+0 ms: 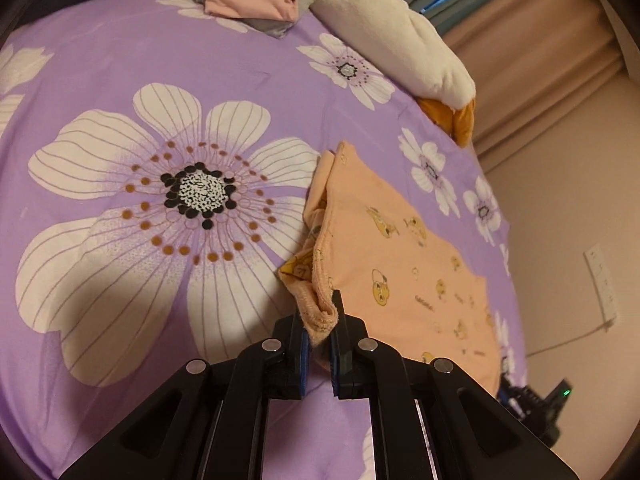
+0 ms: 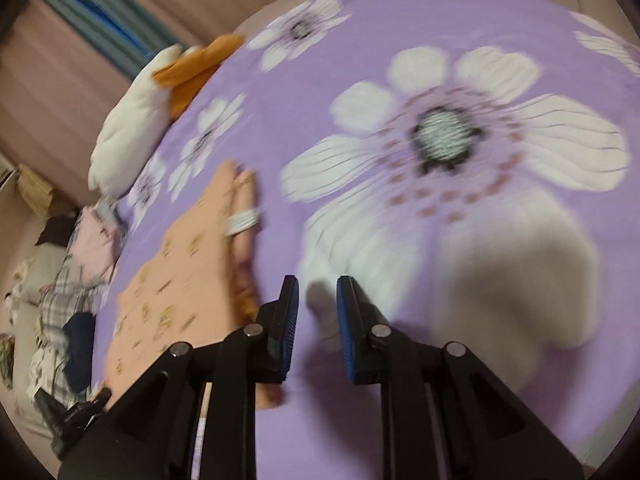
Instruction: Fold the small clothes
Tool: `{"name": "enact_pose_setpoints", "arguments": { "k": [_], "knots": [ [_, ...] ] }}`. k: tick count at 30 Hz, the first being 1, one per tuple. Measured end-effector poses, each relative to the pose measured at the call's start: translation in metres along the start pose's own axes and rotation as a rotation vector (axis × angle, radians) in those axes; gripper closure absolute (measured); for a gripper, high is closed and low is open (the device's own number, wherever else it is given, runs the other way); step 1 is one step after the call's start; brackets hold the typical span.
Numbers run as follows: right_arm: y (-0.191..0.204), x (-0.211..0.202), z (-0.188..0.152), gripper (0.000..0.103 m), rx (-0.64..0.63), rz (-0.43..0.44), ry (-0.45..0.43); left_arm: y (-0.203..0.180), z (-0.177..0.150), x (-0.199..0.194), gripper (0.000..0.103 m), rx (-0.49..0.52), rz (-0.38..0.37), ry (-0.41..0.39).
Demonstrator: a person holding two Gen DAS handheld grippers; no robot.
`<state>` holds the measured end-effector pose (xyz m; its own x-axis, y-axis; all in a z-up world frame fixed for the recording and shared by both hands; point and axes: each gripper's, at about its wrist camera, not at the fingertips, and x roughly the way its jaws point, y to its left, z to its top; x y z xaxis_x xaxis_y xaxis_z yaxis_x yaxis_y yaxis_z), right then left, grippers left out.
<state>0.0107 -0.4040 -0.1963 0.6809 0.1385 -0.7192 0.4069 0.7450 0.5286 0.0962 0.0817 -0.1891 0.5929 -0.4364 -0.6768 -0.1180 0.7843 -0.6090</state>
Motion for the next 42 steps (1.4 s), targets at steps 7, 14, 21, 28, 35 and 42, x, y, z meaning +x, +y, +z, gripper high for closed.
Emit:
{"name": "enact_pose_setpoints", "arguments": {
  "k": [7,14,21,28,35,42],
  "knots": [
    [-0.017,-0.002,0.005,0.085,0.068,0.051,0.009,0.002,0.011,-0.035,0.096,0.042,0.168,-0.19],
    [0.001,0.001,0.004,0.08,0.001,0.004,0.0,0.033,0.018,-0.002,0.092,-0.119,0.077,-0.028],
    [0.003,0.005,0.01,0.079,0.038,0.096,0.034,0.035,0.033,0.018,0.04,-0.182,-0.103,0.078],
    [0.024,0.005,0.021,0.077,0.026,0.184,0.011,0.025,0.048,0.046,0.039,-0.124,-0.137,0.176],
    [0.05,0.01,0.02,0.076,0.017,0.255,0.033,0.026,0.059,0.063,0.039,-0.101,-0.266,0.305],
    [0.105,0.015,0.006,0.075,-0.079,0.368,0.082,-0.008,0.049,0.088,0.039,0.026,-0.364,0.451]
  ]
}}
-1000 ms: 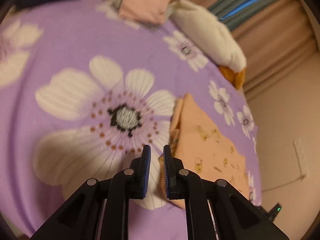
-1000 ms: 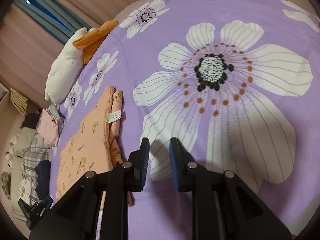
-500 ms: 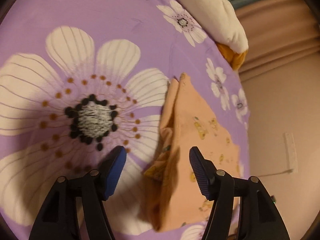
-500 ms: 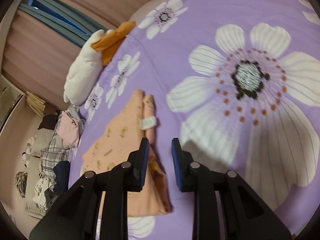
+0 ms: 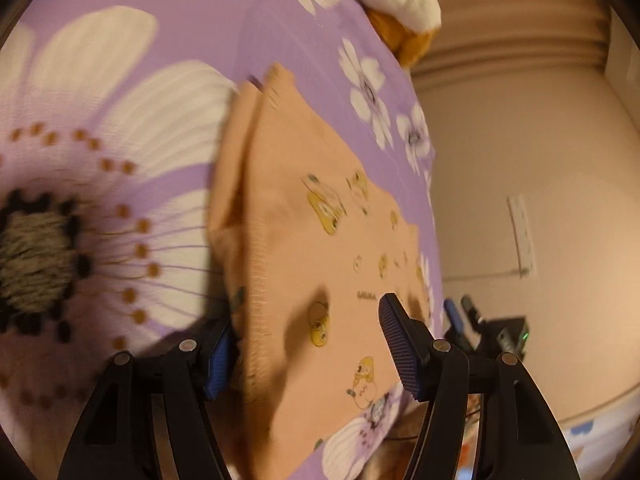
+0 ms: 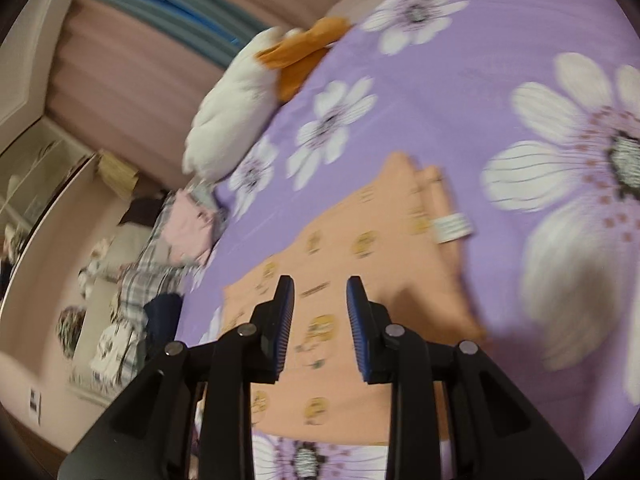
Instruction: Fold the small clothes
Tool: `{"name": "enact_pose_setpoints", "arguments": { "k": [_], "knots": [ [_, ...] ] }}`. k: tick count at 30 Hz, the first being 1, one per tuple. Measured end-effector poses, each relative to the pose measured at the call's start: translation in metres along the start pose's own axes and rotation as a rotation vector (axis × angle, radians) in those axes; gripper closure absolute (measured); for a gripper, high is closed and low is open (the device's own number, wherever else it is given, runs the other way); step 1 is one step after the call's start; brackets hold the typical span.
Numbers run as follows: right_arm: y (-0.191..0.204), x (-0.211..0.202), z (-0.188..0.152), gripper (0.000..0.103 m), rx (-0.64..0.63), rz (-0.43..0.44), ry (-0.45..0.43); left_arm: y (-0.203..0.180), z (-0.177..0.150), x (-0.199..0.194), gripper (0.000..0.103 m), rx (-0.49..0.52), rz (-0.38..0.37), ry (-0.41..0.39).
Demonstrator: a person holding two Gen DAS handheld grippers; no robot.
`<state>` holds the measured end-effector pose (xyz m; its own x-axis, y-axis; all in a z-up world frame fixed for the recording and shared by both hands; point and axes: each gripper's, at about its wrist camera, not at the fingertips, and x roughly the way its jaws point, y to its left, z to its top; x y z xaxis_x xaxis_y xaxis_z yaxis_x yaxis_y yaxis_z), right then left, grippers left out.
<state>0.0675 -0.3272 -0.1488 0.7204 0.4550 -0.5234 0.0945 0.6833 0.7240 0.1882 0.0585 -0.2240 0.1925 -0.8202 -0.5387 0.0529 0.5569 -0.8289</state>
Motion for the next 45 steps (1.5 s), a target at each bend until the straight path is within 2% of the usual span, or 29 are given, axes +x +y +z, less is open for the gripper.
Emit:
{"name": "enact_pose_setpoints", "arguments": {
  "k": [2,4,5,6,8,10,14,16,19,21,23,26,29,31,33,35,38,41,45],
  "knots": [
    [0.013,0.011,-0.004,0.074,-0.029,0.022,0.026,-0.004,0.004,0.006,0.039,0.007,-0.003,0.012],
    [0.026,0.027,-0.008,0.074,-0.073,0.007,0.058,-0.005,0.008,0.011,0.039,-0.007,-0.008,0.006],
    [0.031,0.036,-0.011,0.074,-0.096,-0.01,0.075,-0.004,0.008,0.011,0.047,-0.019,-0.001,-0.008],
    [0.034,0.043,-0.014,0.075,-0.111,-0.013,0.089,-0.002,0.01,0.014,0.057,-0.045,0.037,-0.014],
    [0.042,0.061,-0.021,0.075,-0.135,-0.014,0.143,-0.002,0.014,0.021,0.063,-0.057,0.076,-0.023],
    [0.049,0.08,-0.03,0.075,-0.156,-0.012,0.2,-0.008,0.013,0.026,0.064,-0.033,0.089,-0.039],
    [0.052,0.104,-0.044,0.076,-0.191,-0.074,0.261,-0.016,0.009,0.035,0.081,0.032,0.214,-0.095],
    [0.046,0.116,-0.048,0.082,-0.209,-0.132,0.278,-0.021,0.007,0.037,0.083,0.072,0.266,-0.114],
    [0.044,0.119,-0.051,0.087,-0.242,-0.128,0.249,-0.035,-0.001,0.042,0.083,0.162,0.375,-0.135],
    [0.046,0.119,-0.055,0.091,-0.287,-0.16,0.226,-0.042,-0.003,0.046,0.083,0.198,0.432,-0.147],
    [0.057,0.121,-0.063,0.091,-0.395,-0.2,0.195,-0.041,-0.006,0.044,0.083,0.195,0.44,-0.154],
    [0.059,0.121,-0.066,0.091,-0.467,-0.237,0.167,-0.034,-0.004,0.038,0.083,0.137,0.402,-0.159],
    [0.05,0.121,-0.056,0.091,-0.435,-0.214,0.179,-0.038,-0.005,0.037,0.087,0.118,0.408,-0.167],
    [0.042,0.116,-0.048,0.095,-0.355,-0.188,0.195,-0.049,-0.011,0.035,0.089,0.137,0.427,-0.184],
    [0.04,0.107,-0.046,0.094,-0.3,-0.163,0.208,-0.058,-0.016,0.033,0.09,0.153,0.418,-0.195],
    [0.04,0.098,-0.048,0.094,-0.321,-0.144,0.206,-0.066,-0.018,0.03,0.09,0.146,0.366,-0.196],
    [0.045,0.109,-0.06,0.1,-0.429,-0.2,0.239,-0.077,-0.021,0.034,0.09,0.119,0.308,-0.198],
    [0.05,0.105,-0.065,0.101,-0.457,-0.22,0.212,-0.087,-0.025,0.044,0.09,0.134,0.347,-0.203],
    [0.043,0.085,-0.065,0.101,-0.427,-0.131,0.264,-0.094,-0.032,0.045,0.09,0.141,0.359,-0.219]
  ]
}}
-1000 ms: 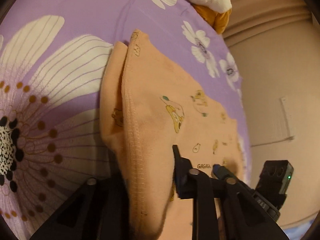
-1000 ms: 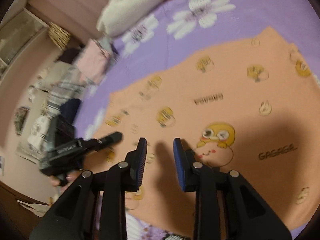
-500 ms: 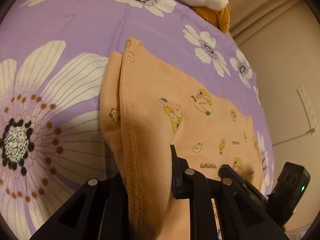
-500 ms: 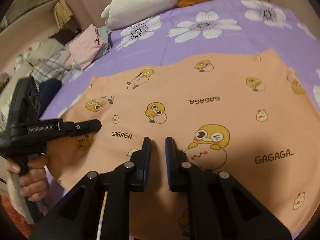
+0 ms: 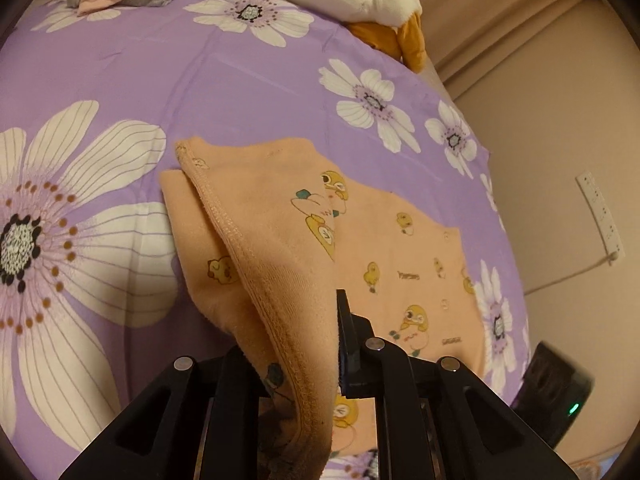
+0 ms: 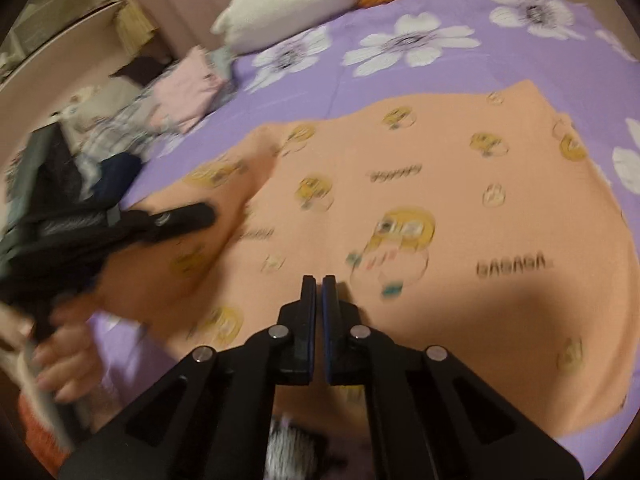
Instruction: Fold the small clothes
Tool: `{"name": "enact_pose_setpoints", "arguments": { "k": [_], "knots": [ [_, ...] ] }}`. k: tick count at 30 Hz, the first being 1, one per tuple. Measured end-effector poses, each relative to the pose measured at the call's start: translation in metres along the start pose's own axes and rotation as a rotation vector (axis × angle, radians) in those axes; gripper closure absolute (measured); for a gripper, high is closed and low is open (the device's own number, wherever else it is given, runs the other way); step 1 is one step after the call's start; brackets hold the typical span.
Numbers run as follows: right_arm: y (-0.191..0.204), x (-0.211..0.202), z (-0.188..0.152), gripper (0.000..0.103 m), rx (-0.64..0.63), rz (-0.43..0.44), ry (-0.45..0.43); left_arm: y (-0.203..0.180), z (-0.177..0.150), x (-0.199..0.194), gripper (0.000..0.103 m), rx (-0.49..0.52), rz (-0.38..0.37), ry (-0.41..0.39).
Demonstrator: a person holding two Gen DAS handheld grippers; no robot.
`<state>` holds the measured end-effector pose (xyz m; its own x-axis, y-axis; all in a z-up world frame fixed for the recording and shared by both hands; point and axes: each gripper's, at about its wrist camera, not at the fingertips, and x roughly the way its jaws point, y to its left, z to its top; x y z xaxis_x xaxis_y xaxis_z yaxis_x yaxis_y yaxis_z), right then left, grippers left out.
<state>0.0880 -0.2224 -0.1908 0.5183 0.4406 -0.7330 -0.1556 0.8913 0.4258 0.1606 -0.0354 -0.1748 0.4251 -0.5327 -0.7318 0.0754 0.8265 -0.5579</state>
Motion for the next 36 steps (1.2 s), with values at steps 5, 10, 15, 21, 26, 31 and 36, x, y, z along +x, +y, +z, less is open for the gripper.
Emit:
{"name": "enact_pose_setpoints", "arguments": {
  "k": [5,10,15,21,26,31,36],
  "knots": [
    [-0.018,-0.022,-0.014,0.1,0.027,0.023,0.015,-0.02,0.001,-0.009,0.09,0.038,0.017,-0.015],
    [-0.069,-0.059,-0.014,0.095,0.201,0.021,-0.067,-0.063,0.011,0.004,0.09,0.041,-0.067,0.017],
    [-0.11,-0.076,-0.021,0.095,0.439,0.136,-0.111,-0.119,0.0,0.051,0.09,0.113,-0.072,0.144],
    [-0.113,-0.071,-0.022,0.089,0.463,0.172,-0.059,-0.147,-0.01,0.084,0.057,0.081,-0.206,0.335],
    [-0.121,-0.062,-0.026,0.091,0.518,0.216,-0.021,-0.167,-0.007,0.05,0.051,0.198,-0.254,0.262],
    [-0.141,-0.066,-0.037,0.086,0.643,0.346,-0.017,-0.14,-0.011,0.028,0.048,0.288,-0.066,0.169],
    [-0.153,-0.07,-0.044,0.071,0.759,0.471,-0.07,-0.071,-0.02,0.031,0.048,0.161,-0.065,0.195]
  ]
}}
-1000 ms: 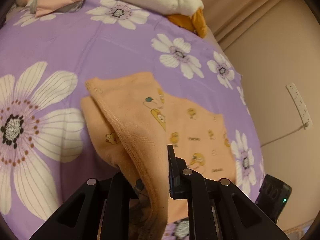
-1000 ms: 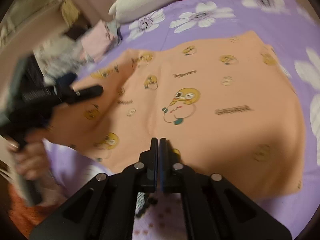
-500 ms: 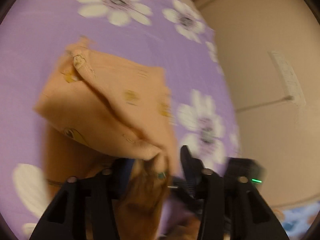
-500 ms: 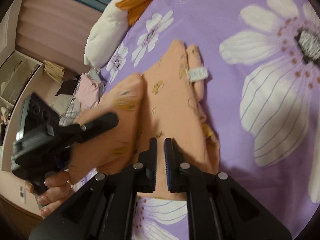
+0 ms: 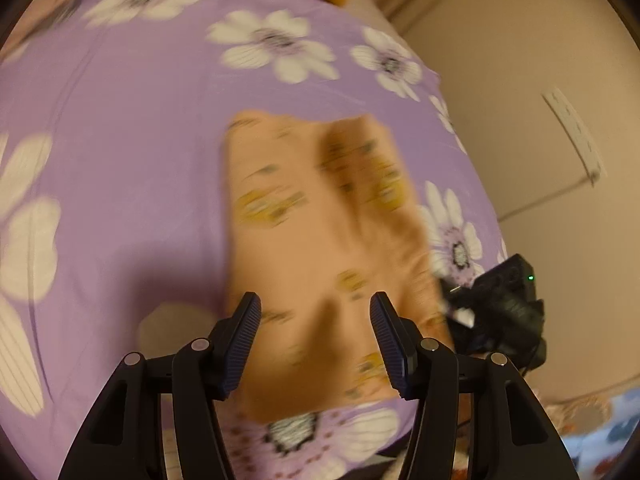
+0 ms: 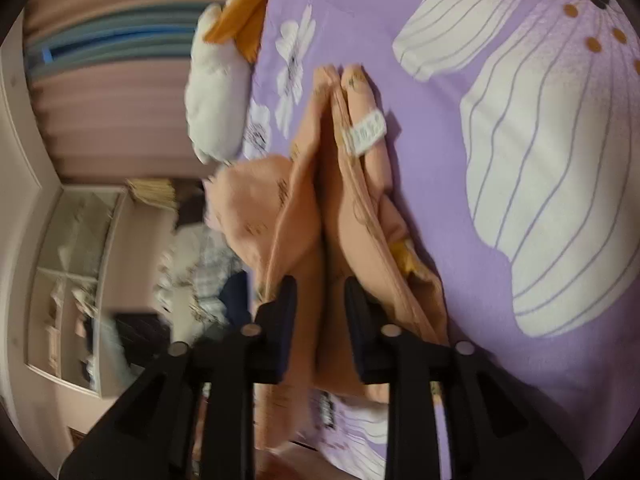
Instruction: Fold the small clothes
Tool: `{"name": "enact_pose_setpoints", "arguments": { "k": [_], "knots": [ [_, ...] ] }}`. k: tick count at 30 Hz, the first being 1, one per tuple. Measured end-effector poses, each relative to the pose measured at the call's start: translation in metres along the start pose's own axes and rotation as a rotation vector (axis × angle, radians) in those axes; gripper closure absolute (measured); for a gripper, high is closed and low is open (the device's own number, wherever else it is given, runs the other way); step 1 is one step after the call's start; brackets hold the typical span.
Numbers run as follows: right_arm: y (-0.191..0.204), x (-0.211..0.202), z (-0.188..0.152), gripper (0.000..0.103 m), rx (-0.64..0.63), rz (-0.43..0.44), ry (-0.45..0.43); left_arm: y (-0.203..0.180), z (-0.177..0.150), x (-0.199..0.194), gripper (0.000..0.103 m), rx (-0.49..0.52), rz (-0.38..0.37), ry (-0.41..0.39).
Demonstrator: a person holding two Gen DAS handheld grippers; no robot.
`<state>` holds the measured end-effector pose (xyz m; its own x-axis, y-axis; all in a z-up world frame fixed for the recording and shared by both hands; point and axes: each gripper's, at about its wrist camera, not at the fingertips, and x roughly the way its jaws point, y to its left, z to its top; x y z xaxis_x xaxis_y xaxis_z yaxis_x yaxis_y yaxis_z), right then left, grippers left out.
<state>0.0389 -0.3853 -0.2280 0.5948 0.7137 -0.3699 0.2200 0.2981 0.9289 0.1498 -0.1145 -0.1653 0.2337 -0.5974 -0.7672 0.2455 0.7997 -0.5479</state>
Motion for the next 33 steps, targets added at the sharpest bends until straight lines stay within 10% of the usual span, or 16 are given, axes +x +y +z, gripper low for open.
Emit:
{"name": "enact_pose_setpoints", "arguments": {
  "k": [10,19,24,33],
  "knots": [
    [0.026,-0.004,0.014,0.044,-0.041,0.035,-0.042,0.039,-0.018,0.007,0.048,-0.024,0.021,0.009],
    [0.073,0.059,0.017,0.041,-0.342,-0.235,0.032,0.055,-0.025,0.013,0.048,-0.116,-0.078,0.015],
    [0.067,0.068,0.03,0.089,-0.322,-0.307,-0.029,0.053,-0.031,0.013,0.048,-0.087,-0.075,0.009],
    [0.099,0.057,0.033,0.092,-0.438,-0.204,-0.127,0.002,-0.062,-0.005,0.048,0.189,-0.102,0.018]
  ]
}}
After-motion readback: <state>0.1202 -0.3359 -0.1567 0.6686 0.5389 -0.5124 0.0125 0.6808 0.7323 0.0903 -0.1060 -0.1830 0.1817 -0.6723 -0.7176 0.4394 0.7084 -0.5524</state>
